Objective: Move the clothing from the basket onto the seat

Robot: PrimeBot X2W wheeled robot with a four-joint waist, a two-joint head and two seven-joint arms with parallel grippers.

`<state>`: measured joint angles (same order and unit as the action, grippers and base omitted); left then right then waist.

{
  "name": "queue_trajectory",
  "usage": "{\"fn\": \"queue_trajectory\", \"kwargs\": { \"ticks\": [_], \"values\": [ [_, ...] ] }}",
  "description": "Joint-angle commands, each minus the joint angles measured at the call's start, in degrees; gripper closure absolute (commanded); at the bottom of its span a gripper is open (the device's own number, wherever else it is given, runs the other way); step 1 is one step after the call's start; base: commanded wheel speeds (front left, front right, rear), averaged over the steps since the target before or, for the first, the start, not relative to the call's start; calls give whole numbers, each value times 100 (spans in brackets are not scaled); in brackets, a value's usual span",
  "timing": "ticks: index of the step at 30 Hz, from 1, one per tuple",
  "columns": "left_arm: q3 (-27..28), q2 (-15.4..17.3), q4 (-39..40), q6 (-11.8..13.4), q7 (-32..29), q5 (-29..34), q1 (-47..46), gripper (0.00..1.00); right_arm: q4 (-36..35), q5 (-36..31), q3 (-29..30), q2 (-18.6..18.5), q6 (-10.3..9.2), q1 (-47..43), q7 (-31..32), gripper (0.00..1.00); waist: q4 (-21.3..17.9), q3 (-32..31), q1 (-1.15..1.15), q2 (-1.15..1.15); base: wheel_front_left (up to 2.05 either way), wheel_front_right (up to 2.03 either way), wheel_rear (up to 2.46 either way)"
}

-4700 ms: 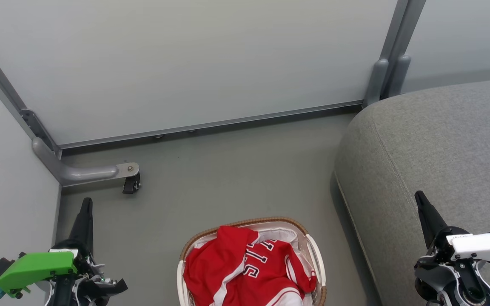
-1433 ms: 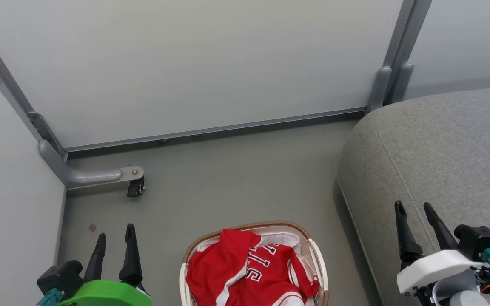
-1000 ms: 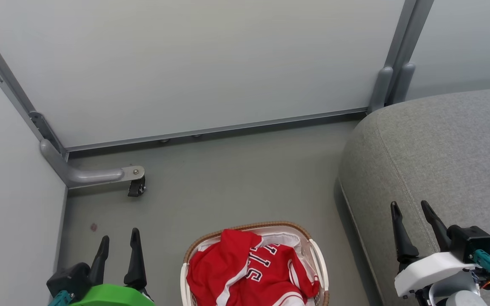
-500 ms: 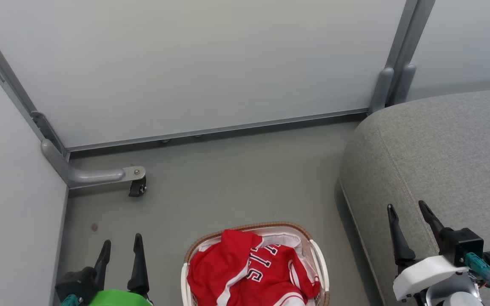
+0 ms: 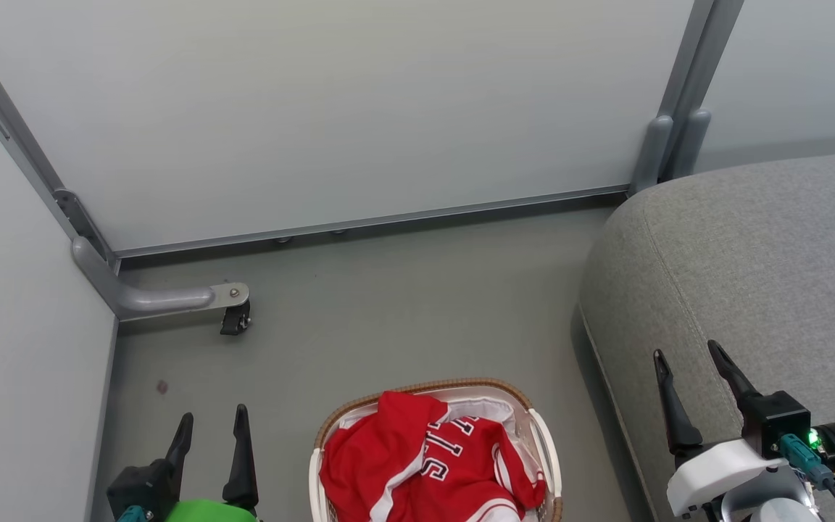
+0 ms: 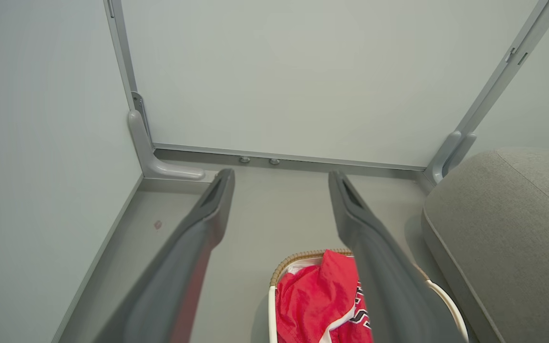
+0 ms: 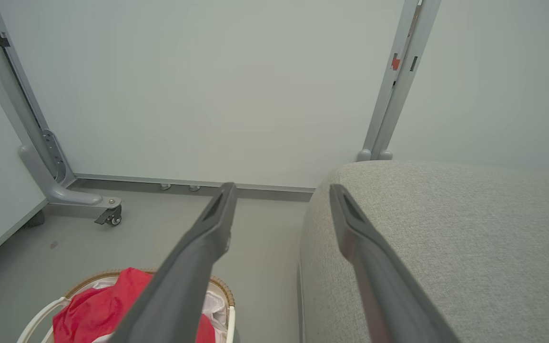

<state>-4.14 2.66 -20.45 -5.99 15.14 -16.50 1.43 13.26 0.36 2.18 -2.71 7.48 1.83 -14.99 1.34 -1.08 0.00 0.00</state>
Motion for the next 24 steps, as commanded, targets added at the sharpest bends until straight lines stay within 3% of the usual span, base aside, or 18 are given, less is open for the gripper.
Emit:
{"fn": "queue_trajectory", "kwargs": {
  "ticks": [1,24],
  "values": [
    [-5,40,-13,12,2,50,46,0,-5,-34,5,-33,2,-43,-30,0,-3,1,0,0,0,0,0],
    [-30,39,-35,7,2,-142,-109,0,-71,31,8,-32,1,62,-30,0,-60,196,0,0,0,0,0]
  ]
}}
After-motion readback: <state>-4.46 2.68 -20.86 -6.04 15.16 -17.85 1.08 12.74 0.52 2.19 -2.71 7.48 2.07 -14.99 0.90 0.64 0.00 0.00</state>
